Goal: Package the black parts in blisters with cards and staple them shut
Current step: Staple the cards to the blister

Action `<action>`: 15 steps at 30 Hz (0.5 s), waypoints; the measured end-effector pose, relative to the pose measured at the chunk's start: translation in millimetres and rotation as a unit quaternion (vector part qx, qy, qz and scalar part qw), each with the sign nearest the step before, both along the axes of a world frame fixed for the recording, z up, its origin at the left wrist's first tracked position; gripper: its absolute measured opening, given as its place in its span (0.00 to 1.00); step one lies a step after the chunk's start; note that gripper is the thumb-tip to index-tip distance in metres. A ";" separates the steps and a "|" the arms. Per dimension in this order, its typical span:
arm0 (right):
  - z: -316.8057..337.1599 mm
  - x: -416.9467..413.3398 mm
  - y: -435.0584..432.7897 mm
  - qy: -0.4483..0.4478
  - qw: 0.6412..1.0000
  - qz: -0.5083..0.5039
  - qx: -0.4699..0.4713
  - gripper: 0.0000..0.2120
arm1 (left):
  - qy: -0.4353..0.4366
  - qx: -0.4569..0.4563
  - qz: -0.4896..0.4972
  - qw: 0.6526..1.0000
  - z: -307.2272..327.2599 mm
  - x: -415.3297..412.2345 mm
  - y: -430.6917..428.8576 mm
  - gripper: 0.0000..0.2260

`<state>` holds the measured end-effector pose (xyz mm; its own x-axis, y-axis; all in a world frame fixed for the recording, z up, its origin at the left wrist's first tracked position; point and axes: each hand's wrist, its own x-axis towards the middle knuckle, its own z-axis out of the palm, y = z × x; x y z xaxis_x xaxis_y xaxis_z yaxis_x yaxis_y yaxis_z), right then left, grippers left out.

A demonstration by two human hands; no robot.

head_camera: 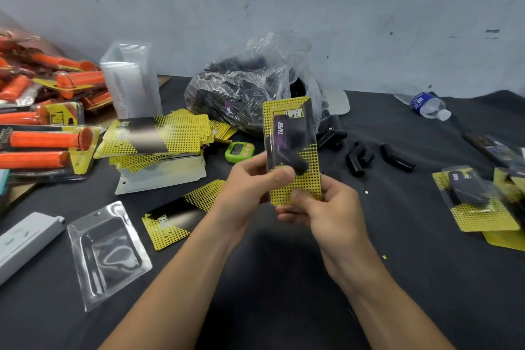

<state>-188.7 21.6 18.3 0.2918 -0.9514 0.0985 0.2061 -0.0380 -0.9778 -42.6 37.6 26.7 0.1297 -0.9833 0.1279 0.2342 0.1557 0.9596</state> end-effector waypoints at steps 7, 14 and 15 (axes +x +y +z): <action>0.4 1.2 -0.3 -0.040 0.998 -0.039 0.006 0.10 | -0.045 -0.007 -0.052 0.998 -3.1 3.1 0.1 0.10; 3.9 -5.0 -4.7 -0.036 0.997 -0.022 0.058 0.10 | -0.027 0.057 0.019 0.998 -5.0 1.0 -2.1 0.05; 3.4 -5.7 -5.4 -0.009 0.998 -0.041 0.039 0.10 | -0.024 0.068 0.031 0.997 -4.5 1.3 -2.1 0.04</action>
<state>-194.5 16.2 21.8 0.2120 -0.9769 0.0285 0.2223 0.0198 -0.9748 -41.3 35.5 22.1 0.1883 -0.9821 0.0019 0.1819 0.0368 0.9826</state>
